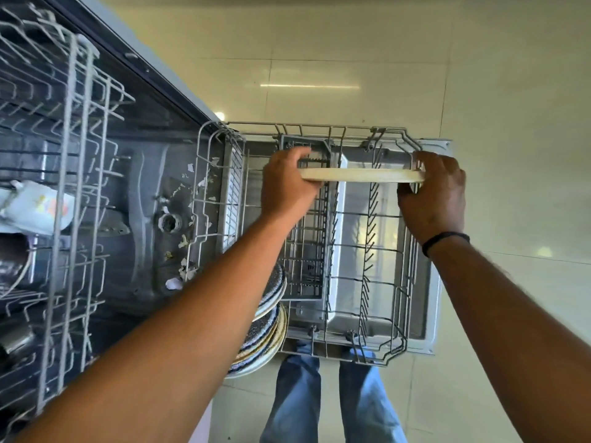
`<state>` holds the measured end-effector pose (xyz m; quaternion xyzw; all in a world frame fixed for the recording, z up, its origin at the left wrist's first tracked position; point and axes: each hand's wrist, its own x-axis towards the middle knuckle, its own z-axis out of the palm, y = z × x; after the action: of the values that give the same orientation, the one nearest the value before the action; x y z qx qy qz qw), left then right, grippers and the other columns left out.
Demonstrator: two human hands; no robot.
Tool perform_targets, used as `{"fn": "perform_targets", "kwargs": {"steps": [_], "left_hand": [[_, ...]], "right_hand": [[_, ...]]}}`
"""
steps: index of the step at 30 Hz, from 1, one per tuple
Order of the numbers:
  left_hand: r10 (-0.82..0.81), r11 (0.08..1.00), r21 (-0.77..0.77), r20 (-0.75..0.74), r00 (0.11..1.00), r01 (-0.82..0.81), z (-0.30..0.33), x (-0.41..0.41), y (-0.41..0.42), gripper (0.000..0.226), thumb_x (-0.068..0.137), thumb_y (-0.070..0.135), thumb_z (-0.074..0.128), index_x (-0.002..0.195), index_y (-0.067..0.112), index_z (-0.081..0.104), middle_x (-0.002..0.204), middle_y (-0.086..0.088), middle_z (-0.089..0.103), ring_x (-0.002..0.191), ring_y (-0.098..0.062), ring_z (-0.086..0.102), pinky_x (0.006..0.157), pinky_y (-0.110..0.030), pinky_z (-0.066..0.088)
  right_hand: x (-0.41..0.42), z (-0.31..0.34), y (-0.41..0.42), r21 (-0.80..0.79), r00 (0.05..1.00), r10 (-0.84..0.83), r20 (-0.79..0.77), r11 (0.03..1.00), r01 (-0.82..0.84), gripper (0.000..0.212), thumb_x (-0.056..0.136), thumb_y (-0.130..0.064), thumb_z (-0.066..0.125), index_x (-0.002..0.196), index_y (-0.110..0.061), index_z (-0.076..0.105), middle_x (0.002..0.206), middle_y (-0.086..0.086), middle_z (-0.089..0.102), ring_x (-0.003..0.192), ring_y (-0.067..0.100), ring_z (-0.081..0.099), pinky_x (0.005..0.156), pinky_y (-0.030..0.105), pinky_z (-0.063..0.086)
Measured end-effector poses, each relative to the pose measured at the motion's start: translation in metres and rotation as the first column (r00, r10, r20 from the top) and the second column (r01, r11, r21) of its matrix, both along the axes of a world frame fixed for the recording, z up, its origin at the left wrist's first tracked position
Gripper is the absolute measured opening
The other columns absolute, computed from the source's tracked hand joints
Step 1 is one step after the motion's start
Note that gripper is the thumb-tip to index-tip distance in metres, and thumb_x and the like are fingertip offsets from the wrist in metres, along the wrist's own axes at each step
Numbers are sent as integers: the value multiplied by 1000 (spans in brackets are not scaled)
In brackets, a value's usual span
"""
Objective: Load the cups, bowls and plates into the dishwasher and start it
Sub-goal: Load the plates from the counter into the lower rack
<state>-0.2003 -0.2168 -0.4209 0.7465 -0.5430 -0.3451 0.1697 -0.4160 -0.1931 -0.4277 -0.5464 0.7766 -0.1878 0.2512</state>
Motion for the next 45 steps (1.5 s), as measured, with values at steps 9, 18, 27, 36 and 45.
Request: {"fn": "perform_targets", "kwargs": {"steps": [9, 18, 27, 36, 45], "left_hand": [[115, 992, -54, 44, 992, -113, -15, 14, 26, 95, 70, 22, 90, 150, 26, 39, 145, -5, 43, 131, -21, 46, 101, -24, 41], [256, 963, 93, -28, 966, -252, -16, 6, 63, 119, 71, 26, 90, 160, 19, 11, 156, -12, 31, 138, -27, 41, 107, -29, 35], [292, 939, 254, -237, 926, -231, 51, 13, 130, 97, 74, 26, 87, 153, 19, 31, 150, -11, 43, 131, -25, 48, 110, -41, 44], [399, 915, 246, -419, 816, -321, 215, 65, 202, 71, 75, 21, 88, 135, 18, 50, 131, -9, 58, 121, -25, 58, 99, -37, 52], [416, 904, 91, -418, 807, -419, 346, 133, 287, 34, 84, 22, 81, 115, 16, 68, 107, 4, 71, 94, 0, 66, 79, -19, 51]], "right_hand": [[-5, 5, 29, -18, 999, -41, 34, 999, 42, 80, 74, -2, 71, 147, -19, 41, 145, 13, 42, 127, 36, 43, 99, 47, 45], [30, 6, 65, 181, 933, -327, 147, 937, 300, 105, 76, -9, 74, 159, -18, 11, 151, 14, 29, 132, 35, 41, 105, 41, 41], [58, 60, 100, 323, 960, -114, 256, 946, 26, 37, 84, -20, 73, 119, -16, 65, 106, 2, 70, 98, 22, 65, 85, 28, 49], [112, 245, 140, 304, 954, 172, 245, 921, -245, 23, 87, -22, 68, 110, -17, 71, 92, -5, 66, 85, 15, 62, 74, 21, 41], [155, 373, 169, 132, 832, 450, 323, 849, -511, 11, 90, -24, 68, 94, -14, 70, 83, -6, 68, 80, 15, 62, 73, 26, 44]]}}
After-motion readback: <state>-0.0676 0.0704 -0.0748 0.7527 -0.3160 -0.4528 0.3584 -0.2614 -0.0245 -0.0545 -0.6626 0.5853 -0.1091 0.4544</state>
